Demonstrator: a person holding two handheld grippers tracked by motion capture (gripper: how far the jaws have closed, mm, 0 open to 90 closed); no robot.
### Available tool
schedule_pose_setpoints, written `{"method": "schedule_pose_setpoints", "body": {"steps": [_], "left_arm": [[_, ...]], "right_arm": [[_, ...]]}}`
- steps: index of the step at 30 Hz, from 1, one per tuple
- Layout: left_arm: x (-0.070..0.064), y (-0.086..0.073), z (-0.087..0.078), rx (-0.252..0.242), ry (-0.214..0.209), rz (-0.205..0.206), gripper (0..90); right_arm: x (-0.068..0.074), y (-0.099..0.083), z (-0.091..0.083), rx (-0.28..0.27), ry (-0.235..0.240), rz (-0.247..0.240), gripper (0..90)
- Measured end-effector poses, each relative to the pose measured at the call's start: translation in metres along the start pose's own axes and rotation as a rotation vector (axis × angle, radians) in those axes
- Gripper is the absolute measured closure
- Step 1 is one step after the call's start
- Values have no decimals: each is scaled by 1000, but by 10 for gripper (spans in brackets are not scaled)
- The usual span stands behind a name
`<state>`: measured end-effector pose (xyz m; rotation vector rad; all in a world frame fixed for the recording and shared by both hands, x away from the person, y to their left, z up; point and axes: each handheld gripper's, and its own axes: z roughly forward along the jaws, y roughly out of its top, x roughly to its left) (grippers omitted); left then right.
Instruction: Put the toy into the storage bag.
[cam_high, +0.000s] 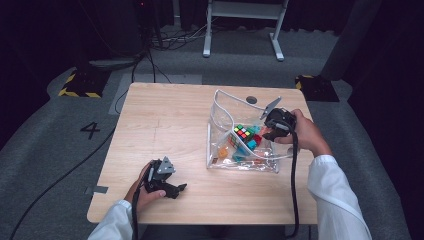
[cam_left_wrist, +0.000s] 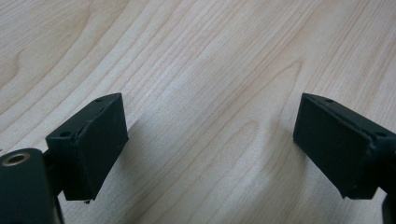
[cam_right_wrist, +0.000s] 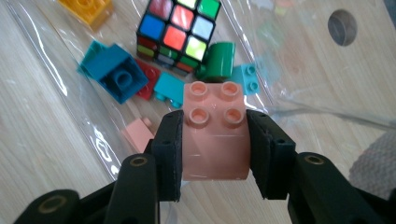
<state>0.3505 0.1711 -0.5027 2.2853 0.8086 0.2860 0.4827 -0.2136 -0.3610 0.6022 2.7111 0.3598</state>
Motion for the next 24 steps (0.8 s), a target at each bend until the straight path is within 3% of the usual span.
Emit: {"method": "schedule_pose_setpoints", "body": {"steps": [14, 24], "left_arm": [[0, 0, 0, -2, -2, -1, 101], [0, 0, 0, -3, -2, -3, 101]], "right_arm": [[-5, -15, 1, 115, 1, -28, 588], [-4, -16, -2, 107, 11, -32, 587]]}}
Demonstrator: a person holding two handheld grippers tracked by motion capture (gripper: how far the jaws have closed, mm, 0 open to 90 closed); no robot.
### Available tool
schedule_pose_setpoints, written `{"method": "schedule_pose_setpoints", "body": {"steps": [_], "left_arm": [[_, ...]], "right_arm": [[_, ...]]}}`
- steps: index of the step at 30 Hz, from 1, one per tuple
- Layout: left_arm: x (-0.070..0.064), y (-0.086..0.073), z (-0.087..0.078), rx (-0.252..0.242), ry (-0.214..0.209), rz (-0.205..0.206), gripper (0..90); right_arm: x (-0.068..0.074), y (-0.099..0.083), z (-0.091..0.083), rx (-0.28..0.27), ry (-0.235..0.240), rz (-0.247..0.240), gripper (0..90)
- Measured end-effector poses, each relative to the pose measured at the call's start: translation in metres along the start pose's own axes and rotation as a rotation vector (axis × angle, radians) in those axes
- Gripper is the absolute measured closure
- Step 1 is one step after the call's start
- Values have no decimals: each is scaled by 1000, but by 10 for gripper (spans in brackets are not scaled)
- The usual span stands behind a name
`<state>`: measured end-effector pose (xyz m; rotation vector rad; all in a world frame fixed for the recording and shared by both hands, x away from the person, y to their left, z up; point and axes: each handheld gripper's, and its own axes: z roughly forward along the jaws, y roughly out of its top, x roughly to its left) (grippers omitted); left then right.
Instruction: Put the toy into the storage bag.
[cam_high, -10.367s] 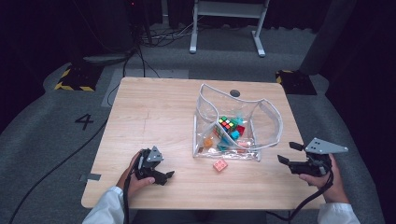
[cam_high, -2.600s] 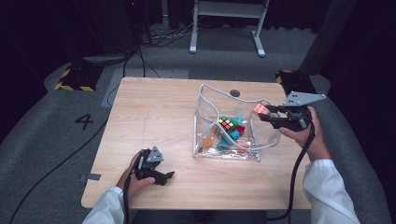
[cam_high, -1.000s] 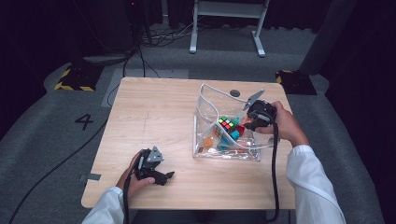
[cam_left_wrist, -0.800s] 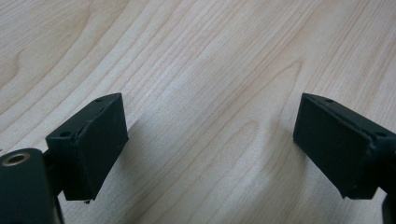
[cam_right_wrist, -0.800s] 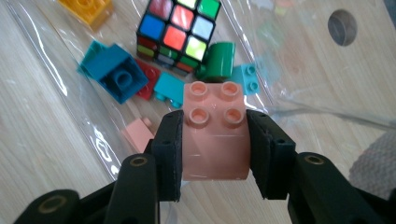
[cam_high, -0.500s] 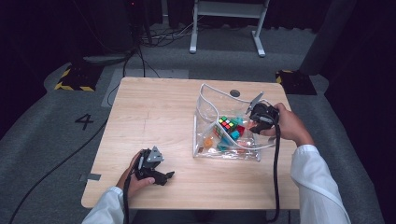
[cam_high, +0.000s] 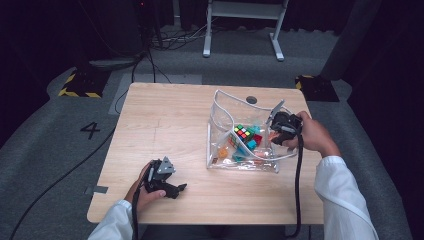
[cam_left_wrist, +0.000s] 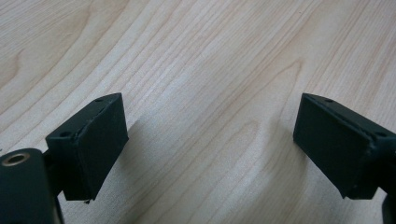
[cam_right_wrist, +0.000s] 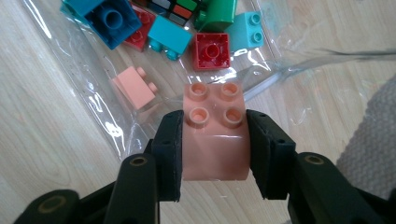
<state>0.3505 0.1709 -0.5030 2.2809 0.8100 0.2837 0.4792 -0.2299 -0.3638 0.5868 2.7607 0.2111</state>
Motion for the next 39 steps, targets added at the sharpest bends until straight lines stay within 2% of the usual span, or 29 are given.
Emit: {"method": "schedule_pose_setpoints", "body": {"steps": [8, 9, 12, 19, 24, 27, 32, 33, 36, 39], "left_arm": [[0, 0, 0, -1, 0, 0, 101], [0, 0, 0, 1, 0, 2, 101], [0, 0, 0, -1, -3, -4, 101], [0, 0, 0, 0, -4, -6, 101], [0, 0, 0, 0, -7, -8, 101], [0, 0, 0, 0, -6, -8, 101], [0, 0, 0, 0, -6, -8, 101], [0, 0, 0, 1, -6, -9, 101], [0, 0, 1, 1, 0, -6, 95], [0, 0, 1, 1, 2, -9, 95]], "right_arm": [[2, 1, -2, -38, 2, -10, 587], [3, 1, -2, -38, 18, -7, 586], [3, 0, -3, -60, 20, -10, 583], [4, -3, -7, -116, 32, 16, 555], [6, -7, -13, -216, 57, 40, 522], [7, -10, -15, -269, 61, 57, 471], [11, -16, -25, -357, 17, 88, 409], [13, -17, -26, -385, 23, 110, 396], [15, -21, -33, -413, -6, 123, 337], [18, -25, -38, -465, -39, 166, 311]]}}
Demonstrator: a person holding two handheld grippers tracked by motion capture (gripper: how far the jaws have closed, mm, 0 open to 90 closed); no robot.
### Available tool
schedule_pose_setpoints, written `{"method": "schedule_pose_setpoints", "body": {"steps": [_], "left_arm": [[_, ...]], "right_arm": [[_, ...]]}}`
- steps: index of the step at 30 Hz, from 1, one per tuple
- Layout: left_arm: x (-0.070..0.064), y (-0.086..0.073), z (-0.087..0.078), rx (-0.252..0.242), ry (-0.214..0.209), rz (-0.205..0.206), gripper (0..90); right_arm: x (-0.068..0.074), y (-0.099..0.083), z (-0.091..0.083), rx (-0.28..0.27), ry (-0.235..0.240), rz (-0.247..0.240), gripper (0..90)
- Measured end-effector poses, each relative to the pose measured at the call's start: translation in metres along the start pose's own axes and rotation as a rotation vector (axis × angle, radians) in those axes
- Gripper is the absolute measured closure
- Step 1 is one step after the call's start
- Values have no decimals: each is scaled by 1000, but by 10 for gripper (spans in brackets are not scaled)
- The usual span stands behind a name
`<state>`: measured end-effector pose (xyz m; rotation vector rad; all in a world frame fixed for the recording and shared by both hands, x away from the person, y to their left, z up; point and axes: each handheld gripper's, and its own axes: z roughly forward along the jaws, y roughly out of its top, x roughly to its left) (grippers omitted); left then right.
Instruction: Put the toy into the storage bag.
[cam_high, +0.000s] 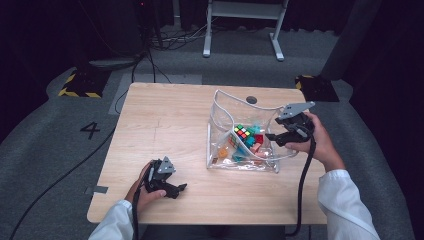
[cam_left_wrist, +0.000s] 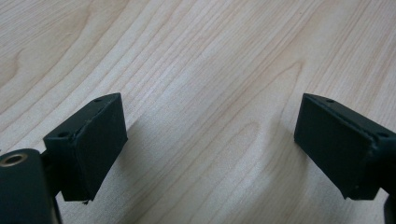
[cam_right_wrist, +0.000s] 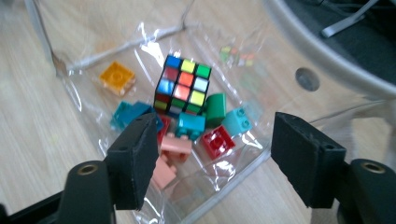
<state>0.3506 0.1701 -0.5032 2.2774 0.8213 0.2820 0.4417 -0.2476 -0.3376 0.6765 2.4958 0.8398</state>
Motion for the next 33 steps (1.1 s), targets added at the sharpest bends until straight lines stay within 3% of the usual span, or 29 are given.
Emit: {"method": "schedule_pose_setpoints", "body": {"steps": [2, 8, 13, 16, 20, 33], "left_arm": [[0, 0, 0, 0, 0, 0, 95], [0, 0, 0, 0, -4, -3, 95], [0, 0, 0, 2, -4, 0, 95], [0, 0, 0, 1, -2, 2, 95], [0, 0, 0, 2, -4, 1, 95], [0, 0, 0, 1, -6, 0, 95]], "right_arm": [[2, -1, -4, -39, -14, 32, 293], [8, -4, -19, -131, -41, 70, 254], [13, -7, -30, -164, -79, 51, 235], [18, -9, -38, -196, -126, 76, 248], [22, -15, -48, -211, -146, 115, 249], [35, -42, -70, -257, -177, 151, 246]]}}
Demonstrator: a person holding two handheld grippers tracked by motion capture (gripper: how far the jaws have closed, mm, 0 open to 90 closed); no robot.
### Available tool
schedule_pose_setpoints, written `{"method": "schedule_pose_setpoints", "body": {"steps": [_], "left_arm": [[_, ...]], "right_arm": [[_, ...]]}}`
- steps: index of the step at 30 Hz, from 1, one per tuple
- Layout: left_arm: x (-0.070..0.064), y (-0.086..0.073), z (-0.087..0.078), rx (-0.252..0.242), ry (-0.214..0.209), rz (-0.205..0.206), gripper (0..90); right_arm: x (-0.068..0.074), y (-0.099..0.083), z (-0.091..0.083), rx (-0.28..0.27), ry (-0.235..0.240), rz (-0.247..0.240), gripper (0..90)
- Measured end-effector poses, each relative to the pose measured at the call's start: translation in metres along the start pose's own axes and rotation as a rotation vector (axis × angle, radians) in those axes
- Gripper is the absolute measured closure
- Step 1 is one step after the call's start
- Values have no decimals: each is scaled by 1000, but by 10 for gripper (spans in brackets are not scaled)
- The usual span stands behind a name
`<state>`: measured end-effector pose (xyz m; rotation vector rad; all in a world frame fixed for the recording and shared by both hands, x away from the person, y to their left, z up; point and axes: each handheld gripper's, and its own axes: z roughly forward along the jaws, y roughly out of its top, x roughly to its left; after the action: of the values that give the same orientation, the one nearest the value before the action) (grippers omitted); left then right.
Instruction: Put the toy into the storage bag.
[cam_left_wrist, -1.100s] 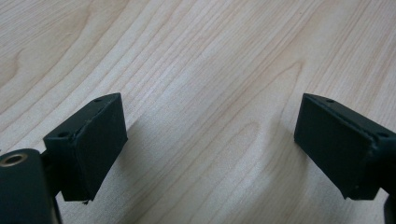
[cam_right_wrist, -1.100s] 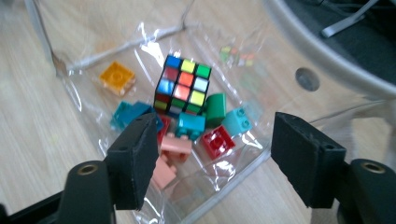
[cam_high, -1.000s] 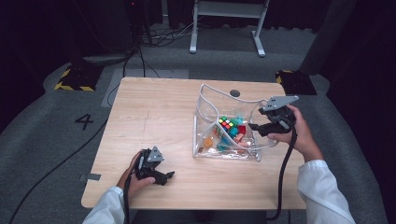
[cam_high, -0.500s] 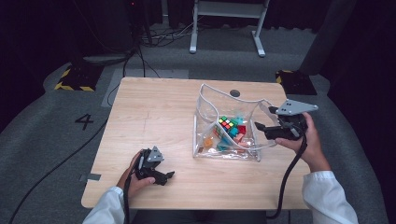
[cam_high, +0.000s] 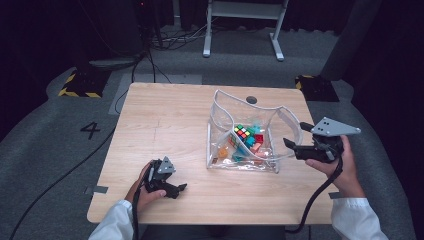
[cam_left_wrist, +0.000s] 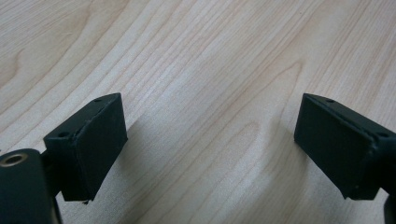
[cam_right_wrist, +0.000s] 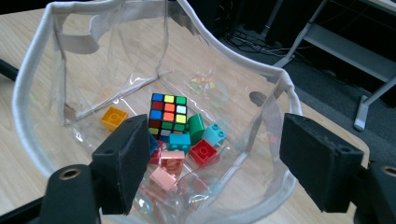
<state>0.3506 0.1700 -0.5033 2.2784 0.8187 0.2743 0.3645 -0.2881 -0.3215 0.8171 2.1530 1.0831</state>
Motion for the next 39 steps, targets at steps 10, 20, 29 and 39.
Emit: {"method": "schedule_pose_setpoints", "body": {"steps": [10, 20, 29, 39], "left_arm": [[0, 0, 0, -1, 1, 1, 96], [-1, 0, 0, -5, 0, -3, 96], [0, 0, 0, -3, 1, -1, 95], [0, 0, 0, -4, 5, -1, 96]], "right_arm": [[6, -17, -15, -16, 1, 9, 242], [11, -36, -18, -6, -3, 14, 239], [13, -54, -15, 6, -2, 40, 239], [14, -75, -3, 52, 8, 45, 238]]}}
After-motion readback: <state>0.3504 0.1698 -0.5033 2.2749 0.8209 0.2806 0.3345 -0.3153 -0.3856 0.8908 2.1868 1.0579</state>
